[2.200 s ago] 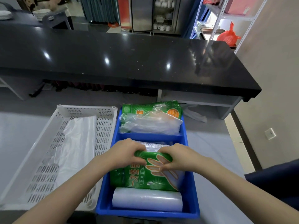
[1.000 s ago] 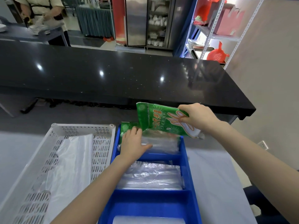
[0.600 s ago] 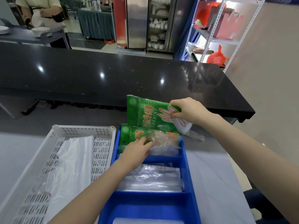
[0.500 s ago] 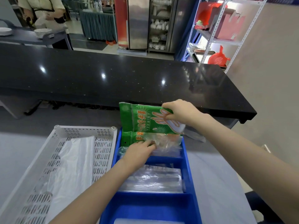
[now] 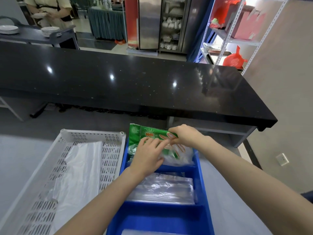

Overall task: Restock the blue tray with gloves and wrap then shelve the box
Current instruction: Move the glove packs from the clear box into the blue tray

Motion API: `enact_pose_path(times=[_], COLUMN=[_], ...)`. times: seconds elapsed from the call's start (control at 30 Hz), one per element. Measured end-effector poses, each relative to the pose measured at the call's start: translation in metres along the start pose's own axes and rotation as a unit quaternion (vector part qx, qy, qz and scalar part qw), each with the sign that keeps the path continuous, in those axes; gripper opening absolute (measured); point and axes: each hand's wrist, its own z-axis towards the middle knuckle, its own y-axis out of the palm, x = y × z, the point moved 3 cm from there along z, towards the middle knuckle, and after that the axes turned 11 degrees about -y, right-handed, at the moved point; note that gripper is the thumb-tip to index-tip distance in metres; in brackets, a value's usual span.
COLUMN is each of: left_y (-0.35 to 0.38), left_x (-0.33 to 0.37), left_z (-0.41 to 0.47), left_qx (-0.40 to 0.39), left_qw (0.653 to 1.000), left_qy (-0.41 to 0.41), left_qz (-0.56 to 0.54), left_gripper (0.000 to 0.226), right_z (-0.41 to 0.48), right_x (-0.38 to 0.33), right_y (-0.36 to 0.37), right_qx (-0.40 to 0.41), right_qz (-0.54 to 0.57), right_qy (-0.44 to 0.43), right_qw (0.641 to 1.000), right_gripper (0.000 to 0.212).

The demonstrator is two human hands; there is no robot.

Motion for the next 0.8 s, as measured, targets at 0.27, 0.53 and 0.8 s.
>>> enact_pose_path(times=[0.27,0.53,0.8], left_y=[0.003,0.012,0.015], left_x=[0.001,-0.003,-0.032], left_z=[0.004,0.015,-0.003], left_qx=[-0.062,-0.129,-0.169], left_qw=[0.996,0.988,0.984], left_qy=[0.031,-0.053,-0.062], left_qz=[-0.049,-0.059,-0.006], left_gripper=[0.037,0.015,0.049], right_z=[-0.022,-0.051,-0.041], right_x=[0.007,-0.011,-0.008], right_y=[0.01,0.062,0.083], right_qx=[0.157,0.044,0.005], right_qz=[-0.004,0.022,0.025], right_qy=[0.026,0.001,0.047], right_qw=[0.987,0.999,0.999], right_gripper=[0.048,0.031,0.013])
